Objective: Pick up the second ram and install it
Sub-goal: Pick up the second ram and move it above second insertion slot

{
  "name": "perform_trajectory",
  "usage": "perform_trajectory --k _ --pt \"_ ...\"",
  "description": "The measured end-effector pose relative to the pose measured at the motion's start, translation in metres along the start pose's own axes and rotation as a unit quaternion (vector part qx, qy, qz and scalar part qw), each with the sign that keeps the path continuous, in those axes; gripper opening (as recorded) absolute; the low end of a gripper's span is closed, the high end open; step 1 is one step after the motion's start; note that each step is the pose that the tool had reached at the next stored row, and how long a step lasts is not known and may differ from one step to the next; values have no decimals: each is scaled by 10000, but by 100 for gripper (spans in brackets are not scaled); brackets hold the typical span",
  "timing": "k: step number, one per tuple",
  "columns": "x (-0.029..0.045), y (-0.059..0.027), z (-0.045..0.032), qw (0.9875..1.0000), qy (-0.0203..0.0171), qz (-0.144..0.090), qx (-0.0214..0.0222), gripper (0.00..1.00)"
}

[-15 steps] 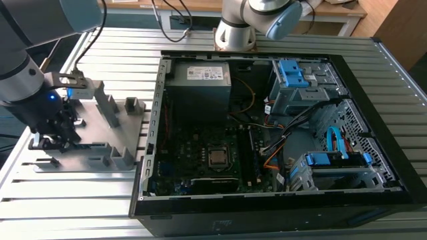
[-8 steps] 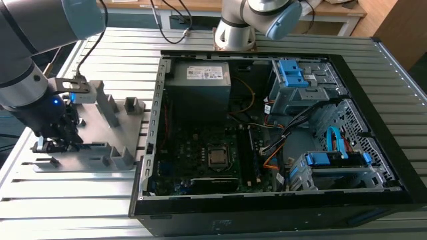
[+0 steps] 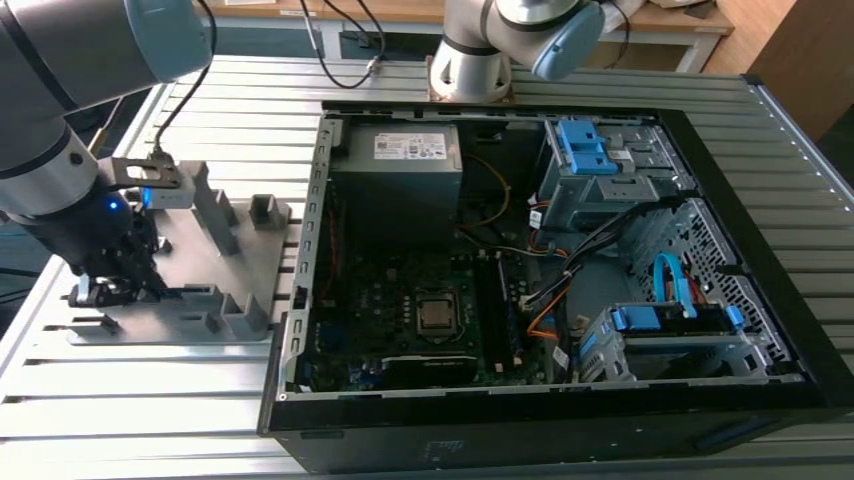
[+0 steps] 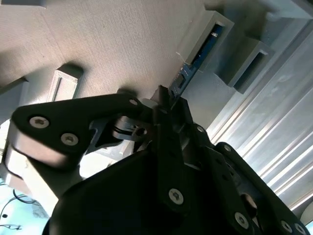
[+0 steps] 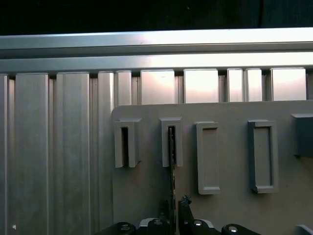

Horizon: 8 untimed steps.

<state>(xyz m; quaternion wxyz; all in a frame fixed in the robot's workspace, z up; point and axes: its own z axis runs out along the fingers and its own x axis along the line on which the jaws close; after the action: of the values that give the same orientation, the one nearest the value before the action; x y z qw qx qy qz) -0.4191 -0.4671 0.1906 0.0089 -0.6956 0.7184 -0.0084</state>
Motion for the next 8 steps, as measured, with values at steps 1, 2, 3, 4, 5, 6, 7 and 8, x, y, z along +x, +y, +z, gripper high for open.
perform_trajectory --k 1,2,3,4,5,6,7,8 --pt "0 0 0 10000 0 0 0 22" --pt "0 0 1 10000 0 0 0 22" --pt "0 0 1 10000 0 0 0 16" --pt "0 0 1 10000 0 0 0 14" --pt "0 0 2 10000 0 0 0 14" --pt "0 0 3 10000 0 0 0 14" --pt "0 0 3 10000 0 0 0 14" --pt "0 0 3 10000 1 0 0 14"
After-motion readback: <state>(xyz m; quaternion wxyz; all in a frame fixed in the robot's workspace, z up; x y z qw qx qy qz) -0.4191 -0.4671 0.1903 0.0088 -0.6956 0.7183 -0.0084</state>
